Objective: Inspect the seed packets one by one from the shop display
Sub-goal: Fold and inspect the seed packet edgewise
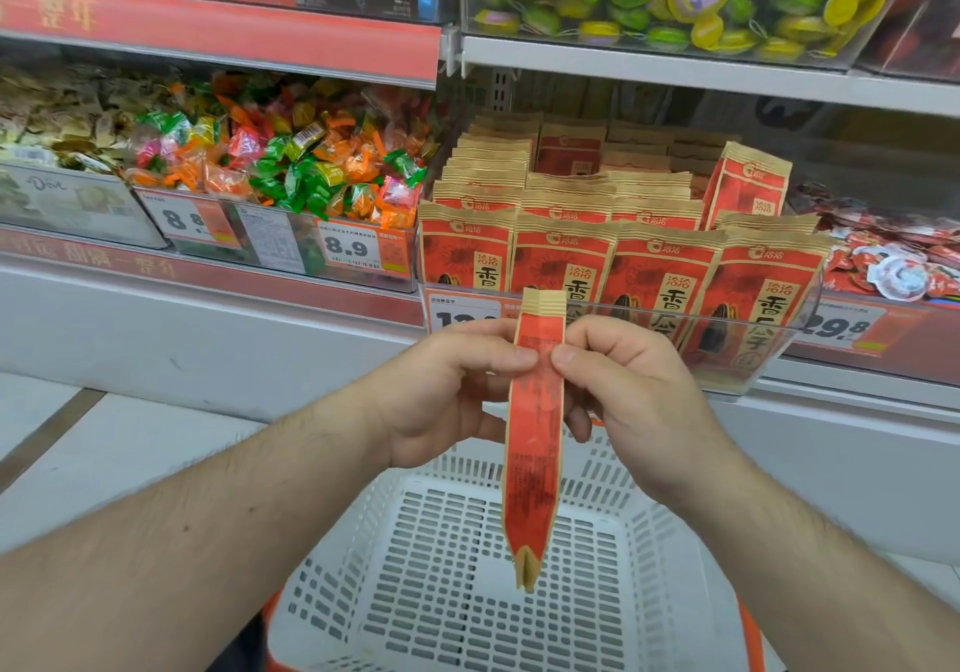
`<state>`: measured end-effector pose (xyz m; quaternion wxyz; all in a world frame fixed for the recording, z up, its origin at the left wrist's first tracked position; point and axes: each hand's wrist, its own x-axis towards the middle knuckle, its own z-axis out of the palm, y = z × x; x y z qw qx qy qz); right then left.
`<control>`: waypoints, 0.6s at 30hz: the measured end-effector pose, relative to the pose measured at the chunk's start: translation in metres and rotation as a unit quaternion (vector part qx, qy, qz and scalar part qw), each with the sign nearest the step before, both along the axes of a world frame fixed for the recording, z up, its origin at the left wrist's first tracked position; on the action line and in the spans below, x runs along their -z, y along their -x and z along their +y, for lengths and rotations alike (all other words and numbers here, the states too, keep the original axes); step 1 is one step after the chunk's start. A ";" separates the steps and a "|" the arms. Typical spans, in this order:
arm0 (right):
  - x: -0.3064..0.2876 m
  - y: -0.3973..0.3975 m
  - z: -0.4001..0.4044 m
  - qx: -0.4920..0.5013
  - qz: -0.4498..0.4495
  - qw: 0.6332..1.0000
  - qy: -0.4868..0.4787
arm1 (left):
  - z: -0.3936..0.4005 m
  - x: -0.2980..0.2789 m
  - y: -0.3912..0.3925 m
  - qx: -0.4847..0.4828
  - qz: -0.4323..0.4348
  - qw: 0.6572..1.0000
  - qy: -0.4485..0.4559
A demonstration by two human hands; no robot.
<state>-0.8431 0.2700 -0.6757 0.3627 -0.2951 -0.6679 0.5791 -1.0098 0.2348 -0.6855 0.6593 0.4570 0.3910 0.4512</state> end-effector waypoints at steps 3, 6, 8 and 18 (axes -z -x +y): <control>0.003 -0.002 0.003 0.007 -0.029 0.999 -0.026 | -0.002 -0.001 0.001 -0.043 0.045 0.998 -0.007; 0.003 -0.008 0.007 -0.023 -0.096 0.994 -0.047 | -0.004 -0.004 0.002 -0.104 0.075 0.991 -0.026; 0.001 -0.013 0.011 -0.069 -0.152 0.984 -0.056 | -0.004 -0.007 0.004 -0.137 0.059 0.988 -0.035; 0.000 -0.017 0.006 -0.139 -0.299 0.935 -0.134 | -0.001 -0.010 0.012 -0.204 -0.043 0.978 -0.018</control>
